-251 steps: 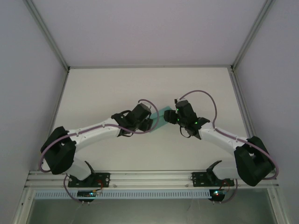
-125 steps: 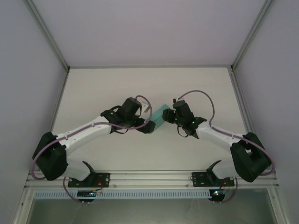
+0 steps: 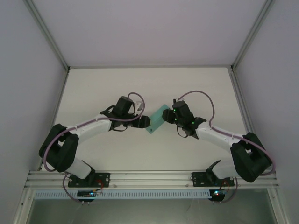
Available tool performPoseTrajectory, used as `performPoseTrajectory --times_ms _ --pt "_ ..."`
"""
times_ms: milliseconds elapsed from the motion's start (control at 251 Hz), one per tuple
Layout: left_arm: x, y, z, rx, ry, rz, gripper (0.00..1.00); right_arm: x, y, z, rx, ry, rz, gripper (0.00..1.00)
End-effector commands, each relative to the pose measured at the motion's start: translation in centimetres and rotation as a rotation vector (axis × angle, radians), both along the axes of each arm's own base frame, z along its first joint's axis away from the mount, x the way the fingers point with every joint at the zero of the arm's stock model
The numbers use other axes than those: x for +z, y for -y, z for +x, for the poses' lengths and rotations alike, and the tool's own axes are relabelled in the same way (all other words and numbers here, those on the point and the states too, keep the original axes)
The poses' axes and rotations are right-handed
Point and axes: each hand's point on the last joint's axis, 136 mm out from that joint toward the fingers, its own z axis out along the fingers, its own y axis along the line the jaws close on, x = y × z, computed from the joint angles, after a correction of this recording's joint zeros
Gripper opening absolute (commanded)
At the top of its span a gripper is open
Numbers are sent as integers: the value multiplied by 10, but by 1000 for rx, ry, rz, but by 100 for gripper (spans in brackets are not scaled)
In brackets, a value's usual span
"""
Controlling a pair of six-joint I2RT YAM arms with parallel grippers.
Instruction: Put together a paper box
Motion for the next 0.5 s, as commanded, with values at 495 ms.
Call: performPoseTrajectory --times_ms 495 --pt "-54 -16 -16 -21 -134 104 32 39 27 16 164 -54 133 56"
